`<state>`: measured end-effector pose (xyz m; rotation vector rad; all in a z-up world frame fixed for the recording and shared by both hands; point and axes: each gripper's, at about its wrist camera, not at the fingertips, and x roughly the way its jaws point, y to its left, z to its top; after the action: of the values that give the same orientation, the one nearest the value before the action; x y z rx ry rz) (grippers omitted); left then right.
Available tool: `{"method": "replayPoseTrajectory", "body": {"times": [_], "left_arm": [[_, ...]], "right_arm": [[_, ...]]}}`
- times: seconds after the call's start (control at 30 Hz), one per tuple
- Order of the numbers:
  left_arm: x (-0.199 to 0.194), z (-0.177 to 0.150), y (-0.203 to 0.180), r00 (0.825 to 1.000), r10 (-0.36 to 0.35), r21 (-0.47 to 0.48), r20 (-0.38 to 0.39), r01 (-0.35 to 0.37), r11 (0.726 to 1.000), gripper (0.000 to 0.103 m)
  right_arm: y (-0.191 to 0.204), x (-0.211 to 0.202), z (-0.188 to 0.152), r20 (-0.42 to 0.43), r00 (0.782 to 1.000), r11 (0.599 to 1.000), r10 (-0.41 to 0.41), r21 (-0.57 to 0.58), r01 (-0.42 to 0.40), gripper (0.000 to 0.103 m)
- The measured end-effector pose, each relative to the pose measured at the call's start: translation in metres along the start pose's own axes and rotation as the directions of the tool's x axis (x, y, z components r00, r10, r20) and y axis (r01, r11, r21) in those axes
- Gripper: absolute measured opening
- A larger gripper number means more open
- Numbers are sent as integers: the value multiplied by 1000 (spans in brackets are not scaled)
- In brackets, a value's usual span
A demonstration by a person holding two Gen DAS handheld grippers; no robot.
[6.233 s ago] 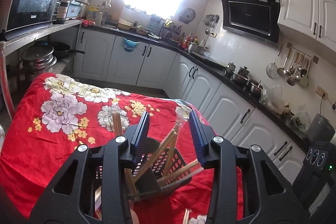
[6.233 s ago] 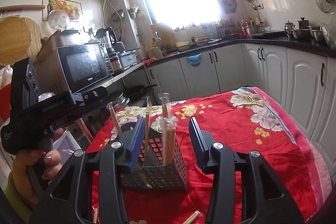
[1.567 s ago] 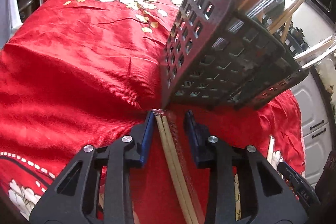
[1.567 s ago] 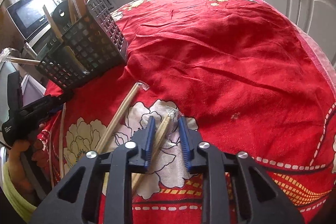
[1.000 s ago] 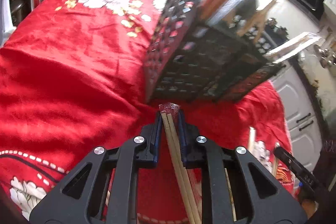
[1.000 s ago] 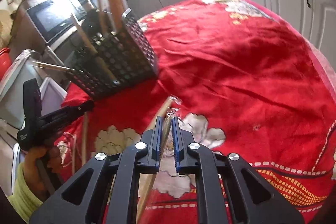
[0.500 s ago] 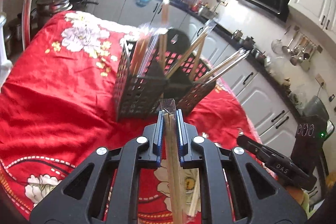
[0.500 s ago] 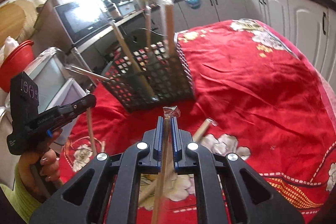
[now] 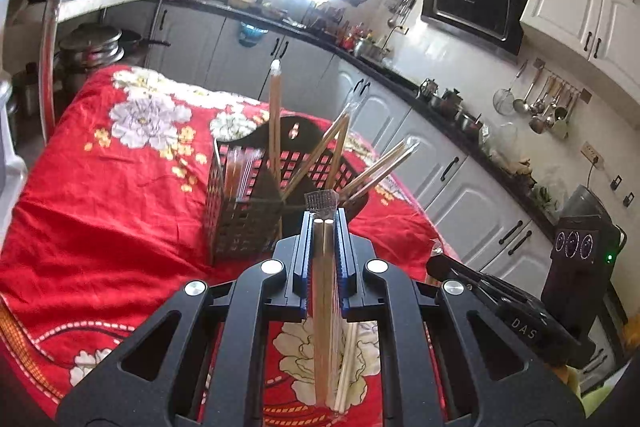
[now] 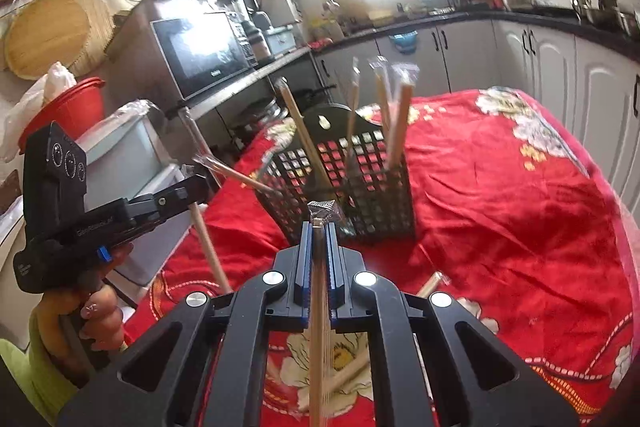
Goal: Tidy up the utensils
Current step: 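Raise the held chopsticks upright with both tools and carry them above the basket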
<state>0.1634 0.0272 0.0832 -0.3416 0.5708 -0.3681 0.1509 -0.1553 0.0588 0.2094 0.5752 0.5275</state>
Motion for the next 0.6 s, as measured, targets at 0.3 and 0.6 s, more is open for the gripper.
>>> {"method": "replayPoseTrajectory", "body": {"times": [0.3, 0.6], "left_arm": [[-16, 26, -18, 998, -10, 58, 58, 7, 998, 6], [-28, 57, -31, 993, -5, 104, 121, -8, 994, 6]], "right_arm": [[19, -15, 27, 98, 995, 998, 11, -63, -5, 6], [30, -21, 56, 185, 982, 995, 23, -104, -4, 6]]}}
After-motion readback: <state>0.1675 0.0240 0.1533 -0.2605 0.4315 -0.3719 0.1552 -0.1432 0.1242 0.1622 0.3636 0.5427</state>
